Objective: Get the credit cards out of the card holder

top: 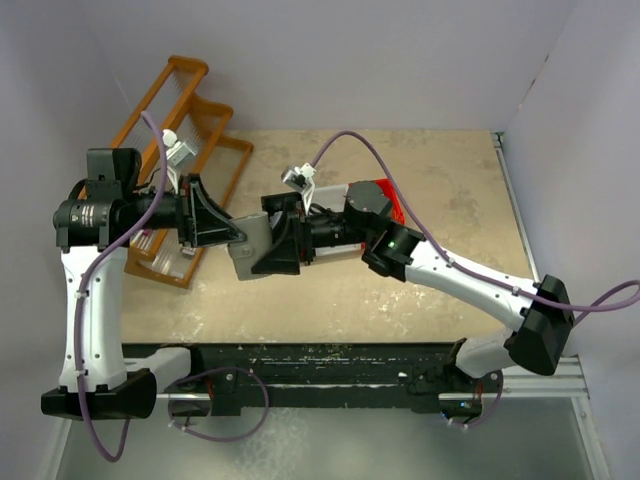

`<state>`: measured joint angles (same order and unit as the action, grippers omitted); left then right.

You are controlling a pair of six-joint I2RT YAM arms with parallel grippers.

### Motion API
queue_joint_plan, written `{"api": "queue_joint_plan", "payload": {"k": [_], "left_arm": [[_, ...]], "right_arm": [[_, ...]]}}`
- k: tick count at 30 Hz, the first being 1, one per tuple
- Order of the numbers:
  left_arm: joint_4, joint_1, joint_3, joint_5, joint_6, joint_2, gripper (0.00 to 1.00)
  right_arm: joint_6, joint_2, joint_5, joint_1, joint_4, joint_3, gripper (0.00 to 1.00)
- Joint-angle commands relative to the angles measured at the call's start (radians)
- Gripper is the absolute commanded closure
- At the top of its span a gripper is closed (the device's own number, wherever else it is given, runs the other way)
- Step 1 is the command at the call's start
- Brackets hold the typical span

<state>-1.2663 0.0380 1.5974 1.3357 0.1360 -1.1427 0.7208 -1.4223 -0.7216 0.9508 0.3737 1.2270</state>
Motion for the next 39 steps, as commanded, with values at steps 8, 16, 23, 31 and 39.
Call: {"api": "queue_joint_plan", "payload": {"k": [8, 16, 23, 31, 39], "left_arm": [[0.056, -0.001, 0.061, -0.235, 0.019, 0.018, 0.31], [0.133, -0.001, 0.001, -0.467, 0.013, 0.083, 0.03], [0.166, -0.001, -0.091, -0.518, 0.019, 0.111, 0.04], [0.191, -0.001, -0.168, -0.551, 0.043, 0.124, 0.07], [0.201, -0.001, -0.184, -0.571, 0.043, 0.131, 0.22]], "right_arm": [[0.022, 0.011, 0.135, -0.001, -0.077, 0.061, 1.0], [-0.084, -0.04, 0.589, 0.059, -0.365, 0.165, 1.0], [-0.116, -0.094, 0.764, 0.147, -0.434, 0.274, 1.0], [-0.114, -0.131, 0.857, 0.196, -0.466, 0.348, 1.0], [-0.109, -0.162, 0.863, 0.207, -0.484, 0.386, 1.0]]}}
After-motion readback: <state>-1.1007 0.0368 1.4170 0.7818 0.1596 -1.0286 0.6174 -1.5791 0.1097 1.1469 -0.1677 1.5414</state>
